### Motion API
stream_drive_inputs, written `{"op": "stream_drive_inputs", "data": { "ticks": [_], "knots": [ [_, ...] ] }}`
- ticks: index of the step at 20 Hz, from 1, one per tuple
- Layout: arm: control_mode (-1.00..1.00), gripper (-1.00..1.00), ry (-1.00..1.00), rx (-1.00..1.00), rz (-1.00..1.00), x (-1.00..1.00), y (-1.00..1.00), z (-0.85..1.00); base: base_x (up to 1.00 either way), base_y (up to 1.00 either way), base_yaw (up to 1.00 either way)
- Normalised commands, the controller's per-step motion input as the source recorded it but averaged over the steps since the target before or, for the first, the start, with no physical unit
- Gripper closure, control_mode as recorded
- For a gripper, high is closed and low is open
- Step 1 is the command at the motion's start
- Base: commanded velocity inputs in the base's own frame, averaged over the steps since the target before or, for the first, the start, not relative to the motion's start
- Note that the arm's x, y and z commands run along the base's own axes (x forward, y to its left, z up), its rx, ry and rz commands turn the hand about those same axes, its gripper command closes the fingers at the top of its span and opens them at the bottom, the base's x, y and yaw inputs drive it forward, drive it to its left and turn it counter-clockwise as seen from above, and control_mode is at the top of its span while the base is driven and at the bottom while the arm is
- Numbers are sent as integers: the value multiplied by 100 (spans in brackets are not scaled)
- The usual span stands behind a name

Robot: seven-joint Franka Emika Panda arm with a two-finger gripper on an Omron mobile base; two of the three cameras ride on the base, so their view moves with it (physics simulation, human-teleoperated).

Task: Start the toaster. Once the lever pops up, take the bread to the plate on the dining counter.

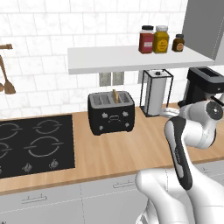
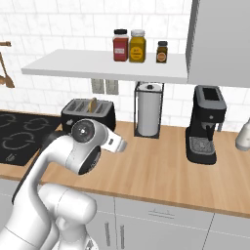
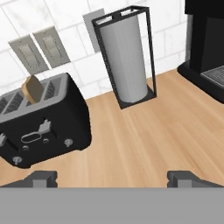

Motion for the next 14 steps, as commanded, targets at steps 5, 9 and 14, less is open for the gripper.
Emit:
{"op": "stream_drive_inputs", "data": {
  "ticks": [5, 9, 14],
  "knots": [
    [-100, -100, -7, -3, 1, 0, 29, 15, 0, 0, 0],
    [-100, -100, -8, -1, 10, 1, 23, 25, 0, 0, 0],
    [-100, -100, 1, -2, 13, 18, 33, 19, 0, 0, 0]
  ]
}}
